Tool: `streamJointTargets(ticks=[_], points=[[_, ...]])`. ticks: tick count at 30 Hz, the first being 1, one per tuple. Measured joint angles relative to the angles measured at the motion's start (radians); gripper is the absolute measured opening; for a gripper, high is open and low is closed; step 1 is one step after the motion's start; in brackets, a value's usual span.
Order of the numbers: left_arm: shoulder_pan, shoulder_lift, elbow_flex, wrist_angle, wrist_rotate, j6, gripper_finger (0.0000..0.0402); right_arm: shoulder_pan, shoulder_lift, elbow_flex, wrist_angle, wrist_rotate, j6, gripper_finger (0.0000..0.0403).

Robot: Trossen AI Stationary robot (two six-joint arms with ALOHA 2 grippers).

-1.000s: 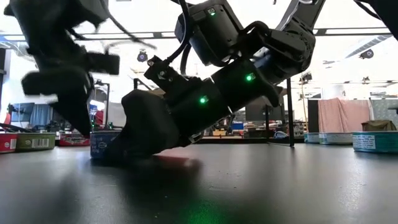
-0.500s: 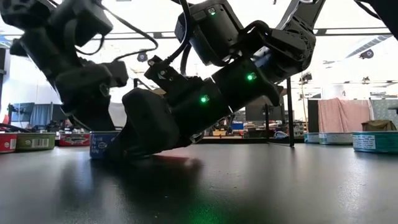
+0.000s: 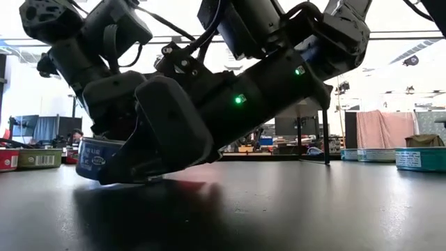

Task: Stack canned seafood by type on shelf
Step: Stack the blue tuna can on top of the blue tuna can

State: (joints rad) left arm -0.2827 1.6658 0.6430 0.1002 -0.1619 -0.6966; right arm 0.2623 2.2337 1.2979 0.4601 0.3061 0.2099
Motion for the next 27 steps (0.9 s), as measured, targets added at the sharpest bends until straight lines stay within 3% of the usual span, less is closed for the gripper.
streamJointTargets(ticks=[7,19,23,27], points=[[-0.006,-0.171,-0.014,-0.218,0.011,-0.022,0.0000,0.015,-0.001,0.004,-0.039,0.013,0.011,0.0400],[-0.003,-0.614,0.096,-0.782,-0.179,-0.031,0.0000,0.014,-0.079,0.003,-0.159,0.018,0.020,0.0388],[-0.002,-0.725,0.129,-0.832,-0.265,0.018,0.0000,0.006,-0.109,0.031,-0.256,0.019,0.019,0.0369],[0.012,-0.805,0.130,-0.747,-0.292,0.121,0.0000,0.004,-0.122,0.071,-0.334,0.012,0.081,0.0368]])
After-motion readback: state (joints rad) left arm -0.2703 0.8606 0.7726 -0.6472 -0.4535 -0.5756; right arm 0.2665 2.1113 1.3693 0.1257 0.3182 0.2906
